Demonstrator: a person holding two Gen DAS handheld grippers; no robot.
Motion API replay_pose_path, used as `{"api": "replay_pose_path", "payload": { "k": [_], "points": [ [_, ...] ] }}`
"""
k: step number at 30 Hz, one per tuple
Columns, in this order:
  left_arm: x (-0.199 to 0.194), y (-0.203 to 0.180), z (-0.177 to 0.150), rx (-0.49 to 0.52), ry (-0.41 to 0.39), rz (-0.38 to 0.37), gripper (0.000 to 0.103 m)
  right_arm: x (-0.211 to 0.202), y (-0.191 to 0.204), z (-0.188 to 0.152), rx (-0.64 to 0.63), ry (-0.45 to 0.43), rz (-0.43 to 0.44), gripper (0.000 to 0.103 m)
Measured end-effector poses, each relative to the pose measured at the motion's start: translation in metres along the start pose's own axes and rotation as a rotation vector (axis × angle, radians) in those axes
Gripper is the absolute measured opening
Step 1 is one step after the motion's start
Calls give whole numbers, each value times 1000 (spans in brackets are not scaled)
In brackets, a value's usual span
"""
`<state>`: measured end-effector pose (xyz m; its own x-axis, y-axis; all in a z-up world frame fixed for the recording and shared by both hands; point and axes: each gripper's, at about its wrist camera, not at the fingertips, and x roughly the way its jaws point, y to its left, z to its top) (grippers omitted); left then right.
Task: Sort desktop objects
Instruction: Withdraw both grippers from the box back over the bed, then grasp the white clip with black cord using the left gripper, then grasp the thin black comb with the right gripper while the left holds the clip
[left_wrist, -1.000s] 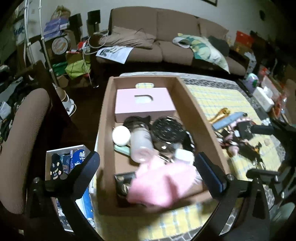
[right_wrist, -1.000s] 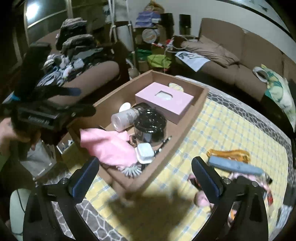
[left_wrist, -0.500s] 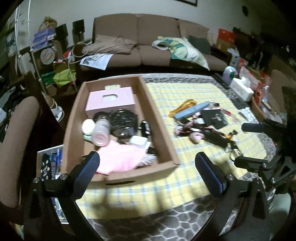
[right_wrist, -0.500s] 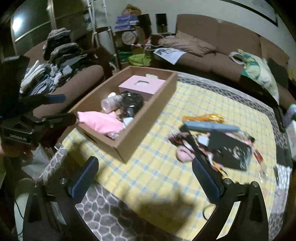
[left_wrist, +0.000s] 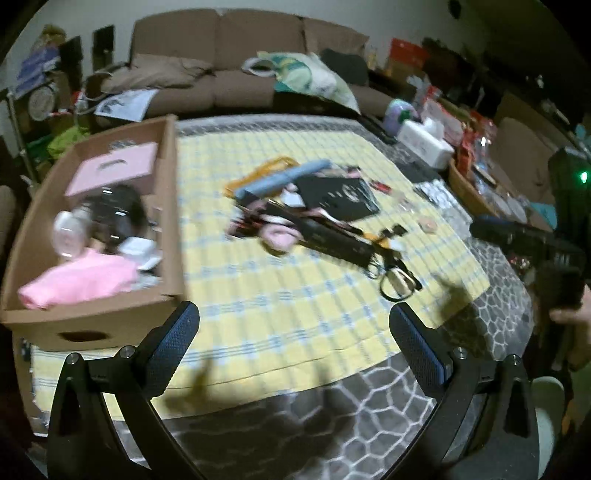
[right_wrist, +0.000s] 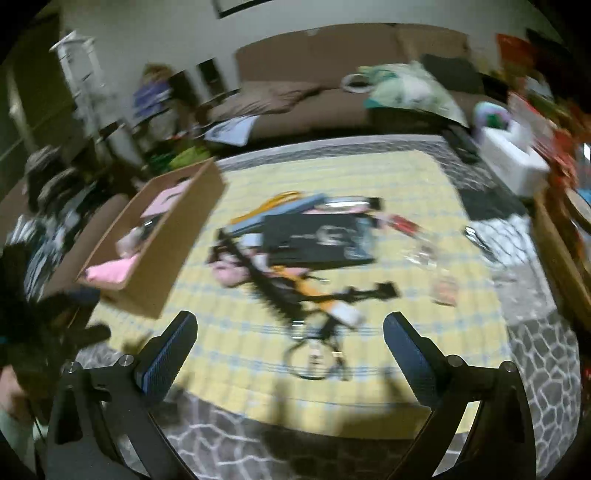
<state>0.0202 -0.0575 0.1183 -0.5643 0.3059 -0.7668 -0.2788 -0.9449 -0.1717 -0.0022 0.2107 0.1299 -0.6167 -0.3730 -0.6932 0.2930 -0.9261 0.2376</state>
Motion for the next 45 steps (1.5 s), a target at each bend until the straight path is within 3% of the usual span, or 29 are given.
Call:
{"api": "replay_pose_path", "payload": {
  "k": [7, 12, 18, 24, 26, 27, 28, 32, 34, 38, 45],
  "points": [
    [49, -50, -4, 45, 36, -46, 103, 9, -55, -8, 185, -12, -39, 103],
    [78, -83, -9, 92, 56, -84, 103, 21, -89, -20, 340, -33, 25, 103],
    [109, -113, -10, 158, 69, -79, 103, 36, -100, -31, 370, 14, 55, 103],
    [141, -126, -2, 86, 83, -61, 103, 30, -108, -30, 384, -14, 44, 103],
    [152, -127, -1, 60, 87, -36, 99, 29, -110, -29, 380, -14, 35, 103],
    [156, -128, -2, 55, 90, -24, 91, 31, -111, -29, 380, -12, 36, 103],
    [161, -129, -2, 51, 95, -14, 76, 32, -112, -29, 380, -9, 39, 103],
    [161, -132, -11, 68, 58, 7, 52, 37, -112, -29, 368, 10, 34, 103],
    [158, -129, -12, 57, 52, -18, 25, 39, -111, -29, 365, 16, 37, 103],
    [146, -110, -13, -14, 50, -77, 25, 44, -105, -29, 347, 32, 42, 102],
    [105, -71, -8, -99, -5, -141, 25, 51, -98, -32, 339, 50, 60, 91]
  ]
}}
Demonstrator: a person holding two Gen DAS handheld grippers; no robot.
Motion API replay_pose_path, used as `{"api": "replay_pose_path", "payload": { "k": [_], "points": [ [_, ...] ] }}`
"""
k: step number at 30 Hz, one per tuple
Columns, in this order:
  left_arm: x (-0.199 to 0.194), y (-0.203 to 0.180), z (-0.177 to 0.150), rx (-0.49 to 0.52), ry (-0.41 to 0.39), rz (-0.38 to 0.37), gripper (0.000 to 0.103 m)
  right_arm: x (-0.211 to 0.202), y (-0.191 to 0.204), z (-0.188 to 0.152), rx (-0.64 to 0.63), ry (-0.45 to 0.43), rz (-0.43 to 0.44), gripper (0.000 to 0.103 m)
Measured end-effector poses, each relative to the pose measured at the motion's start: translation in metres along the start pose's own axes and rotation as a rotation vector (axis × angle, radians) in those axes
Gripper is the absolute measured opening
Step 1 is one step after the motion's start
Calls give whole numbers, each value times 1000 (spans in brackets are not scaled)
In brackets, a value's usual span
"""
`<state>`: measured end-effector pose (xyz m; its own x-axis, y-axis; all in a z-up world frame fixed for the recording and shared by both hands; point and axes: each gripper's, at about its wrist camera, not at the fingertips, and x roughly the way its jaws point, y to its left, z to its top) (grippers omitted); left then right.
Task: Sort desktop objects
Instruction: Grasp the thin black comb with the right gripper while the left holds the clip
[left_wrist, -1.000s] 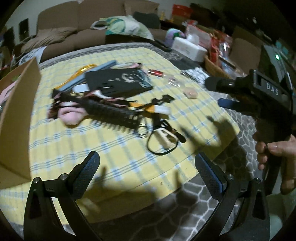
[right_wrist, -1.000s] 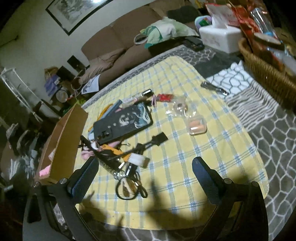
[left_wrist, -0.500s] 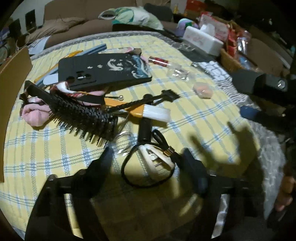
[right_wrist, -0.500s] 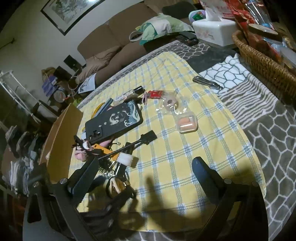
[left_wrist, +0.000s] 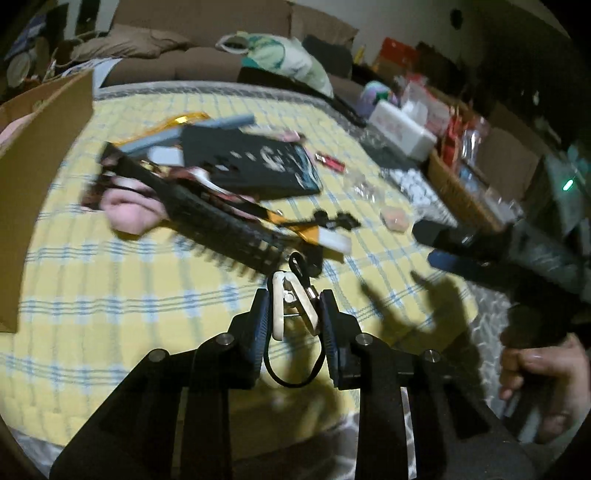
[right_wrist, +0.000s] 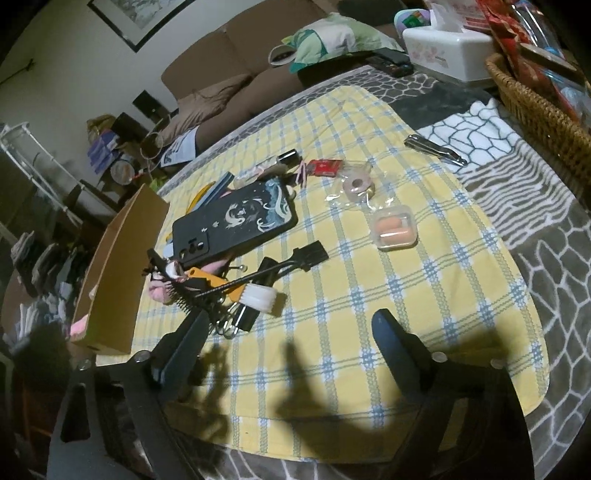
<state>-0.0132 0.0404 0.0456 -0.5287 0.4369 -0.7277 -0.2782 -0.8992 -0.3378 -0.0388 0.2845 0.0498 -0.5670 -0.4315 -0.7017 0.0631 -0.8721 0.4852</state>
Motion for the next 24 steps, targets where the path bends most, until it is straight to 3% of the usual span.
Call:
{"api": "replay_pose_path", "payload": {
  "k": [7, 10, 16, 20, 24],
  "points": [
    [-53, 28, 18, -50, -63, -47, 25, 3, 5, 6, -16, -26, -10, 87],
    [-71, 39, 21, -63, -78, -72, 25, 8, 15, 13, -104, -41, -46, 80],
    [-91, 57, 21, -47, -92, -72, 25, 32, 42, 17, -262, -34, -54, 76],
    [-98, 70, 20, -37, -101, -78, 25, 47, 31, 27, -110, -22, 15, 75],
    [-103, 78, 18, -19, -110, -81, 25, 43, 4, 44, 55, -90, 36, 75]
  ]
}}
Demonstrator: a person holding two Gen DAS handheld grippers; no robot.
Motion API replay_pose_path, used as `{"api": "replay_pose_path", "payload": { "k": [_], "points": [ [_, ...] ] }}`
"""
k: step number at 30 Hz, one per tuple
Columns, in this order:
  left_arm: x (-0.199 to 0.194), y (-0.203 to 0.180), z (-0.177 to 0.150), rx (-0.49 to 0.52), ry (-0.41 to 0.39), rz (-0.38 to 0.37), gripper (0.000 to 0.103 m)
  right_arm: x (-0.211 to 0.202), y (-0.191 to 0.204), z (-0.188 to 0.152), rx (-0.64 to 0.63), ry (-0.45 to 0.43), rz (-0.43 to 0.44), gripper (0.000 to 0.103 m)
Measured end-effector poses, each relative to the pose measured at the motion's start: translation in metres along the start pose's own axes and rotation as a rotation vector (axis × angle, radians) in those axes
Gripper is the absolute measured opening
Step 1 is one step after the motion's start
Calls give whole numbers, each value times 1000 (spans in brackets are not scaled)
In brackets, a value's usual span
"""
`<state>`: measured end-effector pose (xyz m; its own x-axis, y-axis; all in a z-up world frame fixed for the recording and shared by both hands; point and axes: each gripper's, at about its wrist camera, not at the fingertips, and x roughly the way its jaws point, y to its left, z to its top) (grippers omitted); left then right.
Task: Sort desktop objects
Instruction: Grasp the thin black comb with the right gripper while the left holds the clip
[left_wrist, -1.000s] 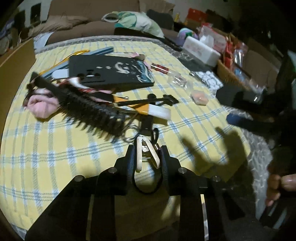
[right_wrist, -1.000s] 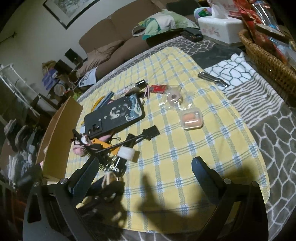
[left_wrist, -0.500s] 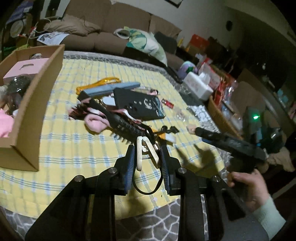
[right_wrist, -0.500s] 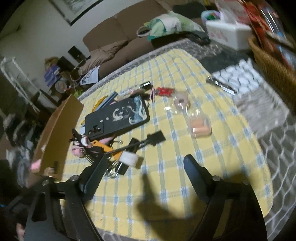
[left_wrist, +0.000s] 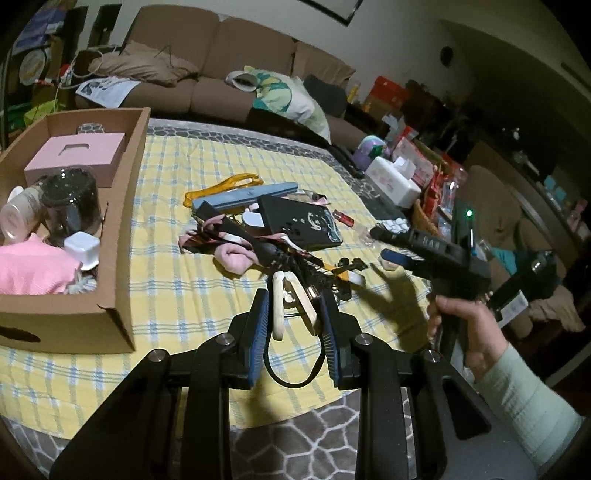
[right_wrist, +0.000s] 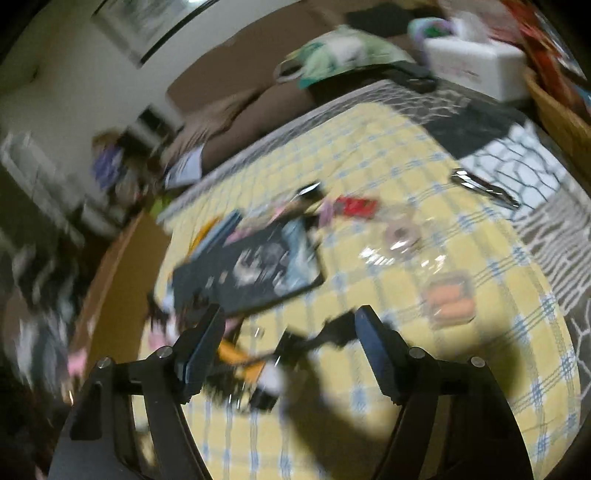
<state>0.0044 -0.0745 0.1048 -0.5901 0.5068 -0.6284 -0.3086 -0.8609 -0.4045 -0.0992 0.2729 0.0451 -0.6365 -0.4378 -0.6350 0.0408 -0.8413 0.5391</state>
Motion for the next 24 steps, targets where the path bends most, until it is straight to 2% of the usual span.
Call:
{"api": "replay_pose_path", "payload": {
  "k": [2, 5, 7, 9, 12, 15, 19, 24],
  "points": [
    [-2, 4, -1, 4, -8, -11, 25, -1, -10, 4, 57, -10, 19, 75],
    [-2, 8, -3, 13, -24, -19, 25, -5, -3, 6, 51, 5, 48, 75],
    [-1, 10, -5, 17, -28, -22, 25, -6, 5, 4, 73, 50, 131, 75],
    [2, 13, -4, 0, -19, -39, 25, -7, 8, -5, 151, 80, 270, 75],
    [4, 16, -3, -18, -13, -61, 25, 4, 6, -23, 289, 166, 379, 75],
    [0, 11, -2, -7, -23, -70, 25, 16, 3, -34, 363, 212, 411, 73],
    [-1, 11, -4, -12, -20, -74, 25, 33, -4, -36, 441, 224, 445, 59],
    [1, 12, -5, -22, -14, -73, 25, 49, -7, -38, 501, 248, 446, 55]
  ]
}}
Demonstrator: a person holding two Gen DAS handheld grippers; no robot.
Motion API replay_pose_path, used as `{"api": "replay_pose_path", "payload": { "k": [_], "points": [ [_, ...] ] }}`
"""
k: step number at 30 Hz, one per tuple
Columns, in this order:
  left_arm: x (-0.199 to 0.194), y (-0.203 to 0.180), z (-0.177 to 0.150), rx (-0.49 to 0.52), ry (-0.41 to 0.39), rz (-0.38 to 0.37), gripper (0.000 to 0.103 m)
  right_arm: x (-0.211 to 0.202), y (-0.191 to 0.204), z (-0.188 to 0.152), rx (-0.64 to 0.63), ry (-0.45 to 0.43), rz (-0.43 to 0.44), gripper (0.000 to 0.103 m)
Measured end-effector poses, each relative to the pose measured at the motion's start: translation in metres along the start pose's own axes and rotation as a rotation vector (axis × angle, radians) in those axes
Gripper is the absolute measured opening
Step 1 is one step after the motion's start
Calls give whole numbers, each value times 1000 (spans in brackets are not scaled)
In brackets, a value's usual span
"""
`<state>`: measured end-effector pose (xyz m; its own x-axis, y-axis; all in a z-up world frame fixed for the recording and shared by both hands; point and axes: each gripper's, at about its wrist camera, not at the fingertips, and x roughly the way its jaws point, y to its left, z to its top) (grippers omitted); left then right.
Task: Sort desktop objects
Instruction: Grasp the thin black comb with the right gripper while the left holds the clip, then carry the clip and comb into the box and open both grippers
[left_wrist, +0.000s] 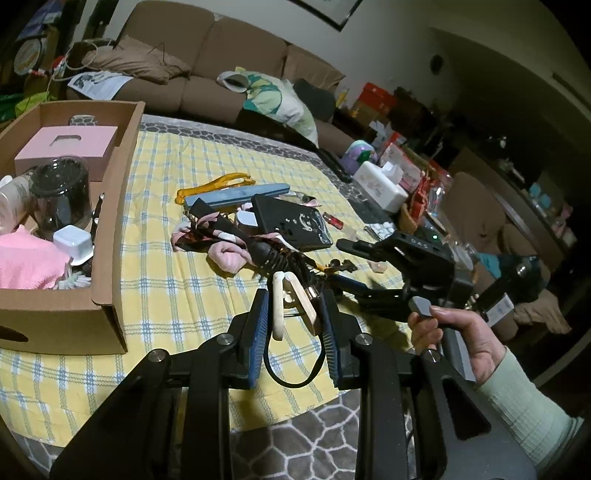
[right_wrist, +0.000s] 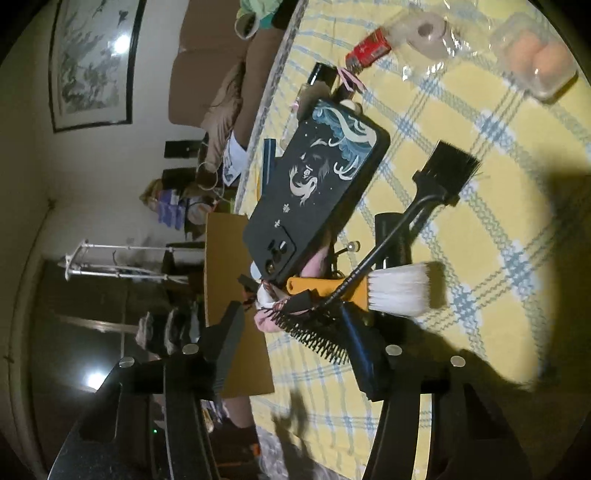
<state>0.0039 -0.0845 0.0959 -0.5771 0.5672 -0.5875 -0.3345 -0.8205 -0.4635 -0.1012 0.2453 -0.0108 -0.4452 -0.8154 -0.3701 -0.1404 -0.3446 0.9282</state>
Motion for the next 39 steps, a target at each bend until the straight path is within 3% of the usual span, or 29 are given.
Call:
{"api": "replay_pose_path", "payload": {
  "k": [2, 8, 9, 10, 11, 25, 32, 39],
  "points": [
    [0, 0, 0, 2, -1, 1, 25, 3, 1, 2, 3, -2, -1, 53],
    [4, -2, -3, 4, 10, 0, 25, 7, -16, 8, 99, -11, 31, 32],
    [5, -2, -3, 4, 12, 1, 25, 8, -19, 9, 114, -12, 32, 26],
    [6, -3, -3, 5, 13, 1, 25, 8, -23, 10, 125, -13, 31, 13],
    [6, -2, -3, 5, 13, 1, 25, 9, -24, 10, 125, -13, 26, 10],
    [7, -2, -2, -7, 10, -14, 25, -11, 14, -2, -61, -1, 48, 9],
    [-12, 5, 7, -30, -25, -18, 25, -6, 57, -21, -145, 39, 153, 9],
    [-58, 38, 28, -88, -60, 24, 25, 32, 101, -52, -143, 126, 278, 9]
  ]
}}
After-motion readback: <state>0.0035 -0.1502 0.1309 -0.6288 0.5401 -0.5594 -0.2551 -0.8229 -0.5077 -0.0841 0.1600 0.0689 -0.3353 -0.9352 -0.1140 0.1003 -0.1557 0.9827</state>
